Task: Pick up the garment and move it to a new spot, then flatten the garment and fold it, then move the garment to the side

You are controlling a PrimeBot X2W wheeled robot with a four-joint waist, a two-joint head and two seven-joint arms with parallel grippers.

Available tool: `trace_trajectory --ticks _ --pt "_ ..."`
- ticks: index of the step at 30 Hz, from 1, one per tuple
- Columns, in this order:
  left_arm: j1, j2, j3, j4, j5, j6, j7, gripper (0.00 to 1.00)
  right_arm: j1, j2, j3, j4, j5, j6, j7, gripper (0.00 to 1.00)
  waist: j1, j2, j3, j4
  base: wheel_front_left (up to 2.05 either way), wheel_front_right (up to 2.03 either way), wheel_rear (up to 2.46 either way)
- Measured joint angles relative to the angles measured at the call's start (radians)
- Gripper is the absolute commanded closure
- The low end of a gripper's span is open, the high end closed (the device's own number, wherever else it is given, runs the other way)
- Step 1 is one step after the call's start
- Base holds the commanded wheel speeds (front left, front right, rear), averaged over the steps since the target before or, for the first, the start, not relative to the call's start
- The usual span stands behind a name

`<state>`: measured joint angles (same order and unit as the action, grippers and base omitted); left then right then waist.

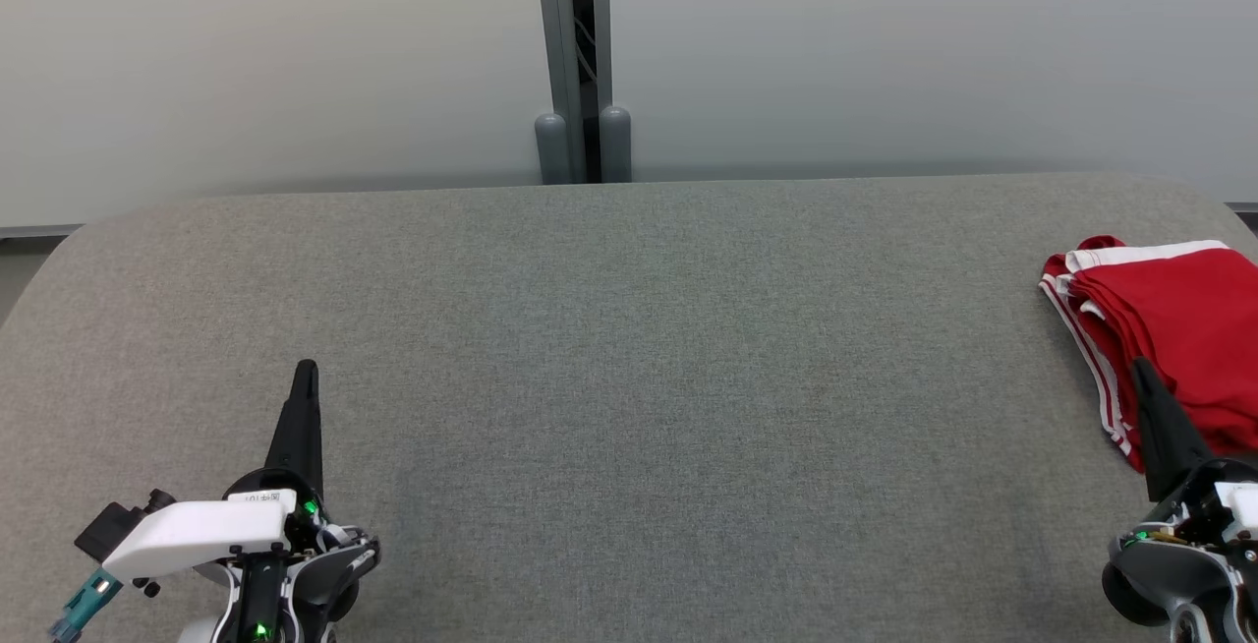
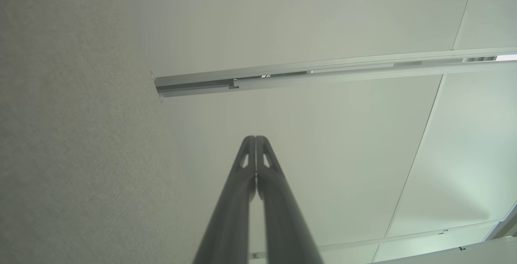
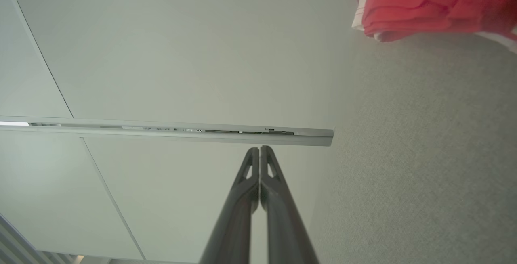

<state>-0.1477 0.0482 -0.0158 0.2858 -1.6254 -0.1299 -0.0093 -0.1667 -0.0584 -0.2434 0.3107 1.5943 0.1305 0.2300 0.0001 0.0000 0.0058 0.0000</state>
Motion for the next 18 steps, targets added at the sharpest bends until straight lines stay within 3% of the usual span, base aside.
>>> trace_trajectory --ticks 18 --pt "0.000 0.000 0.000 0.000 0.000 0.000 0.000 1.00 0.000 0.002 -0.002 0.000 0.000 0.000 0.003 1.00 -0.0001 0.0000 0.000 0.000 0.00 0.00 0.00"
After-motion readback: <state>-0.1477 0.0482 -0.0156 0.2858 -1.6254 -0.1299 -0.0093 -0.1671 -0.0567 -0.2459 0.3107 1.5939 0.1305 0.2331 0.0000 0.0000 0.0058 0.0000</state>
